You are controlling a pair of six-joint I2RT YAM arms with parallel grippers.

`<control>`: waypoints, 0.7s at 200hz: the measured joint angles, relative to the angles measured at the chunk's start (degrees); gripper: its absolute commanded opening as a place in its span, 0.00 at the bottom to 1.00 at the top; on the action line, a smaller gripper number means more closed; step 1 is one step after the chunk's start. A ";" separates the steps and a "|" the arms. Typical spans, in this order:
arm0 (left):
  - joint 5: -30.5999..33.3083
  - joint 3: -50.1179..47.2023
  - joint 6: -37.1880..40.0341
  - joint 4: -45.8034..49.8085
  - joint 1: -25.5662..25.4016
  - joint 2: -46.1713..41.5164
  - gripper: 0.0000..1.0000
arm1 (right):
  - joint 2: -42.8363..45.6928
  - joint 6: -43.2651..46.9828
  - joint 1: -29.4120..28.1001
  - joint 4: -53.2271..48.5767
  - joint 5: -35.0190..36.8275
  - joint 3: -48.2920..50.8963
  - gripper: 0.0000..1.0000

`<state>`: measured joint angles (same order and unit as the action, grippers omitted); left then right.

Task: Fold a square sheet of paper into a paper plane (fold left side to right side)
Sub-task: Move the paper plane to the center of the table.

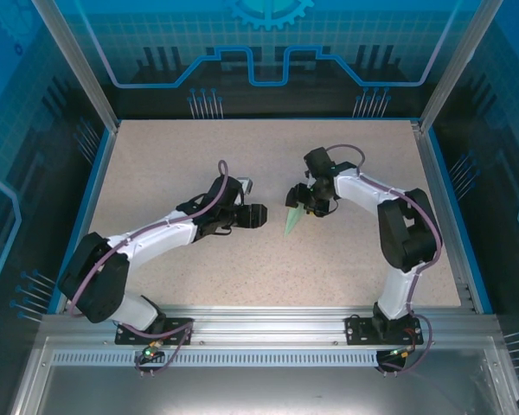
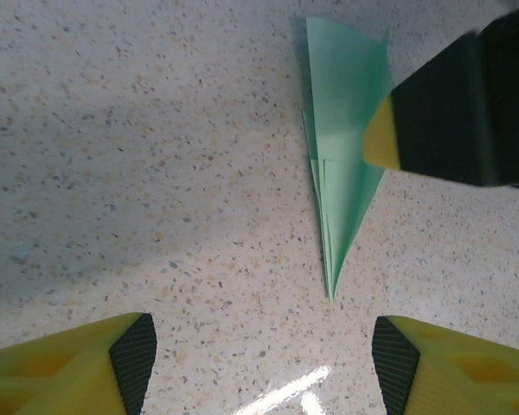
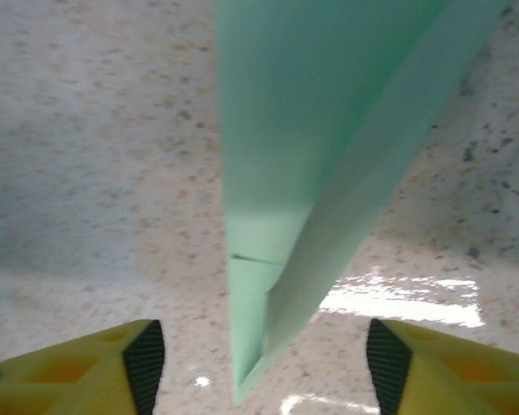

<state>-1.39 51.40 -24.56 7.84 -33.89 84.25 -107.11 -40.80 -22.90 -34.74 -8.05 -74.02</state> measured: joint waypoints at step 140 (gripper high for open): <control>10.36 -4.00 -0.04 0.28 -0.02 -9.86 0.78 | 10.14 6.14 -5.38 -4.04 1.20 -2.19 0.00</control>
<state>8.97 47.40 -24.60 8.12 -33.91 74.39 -96.97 -34.65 -28.27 -38.79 -6.85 -76.20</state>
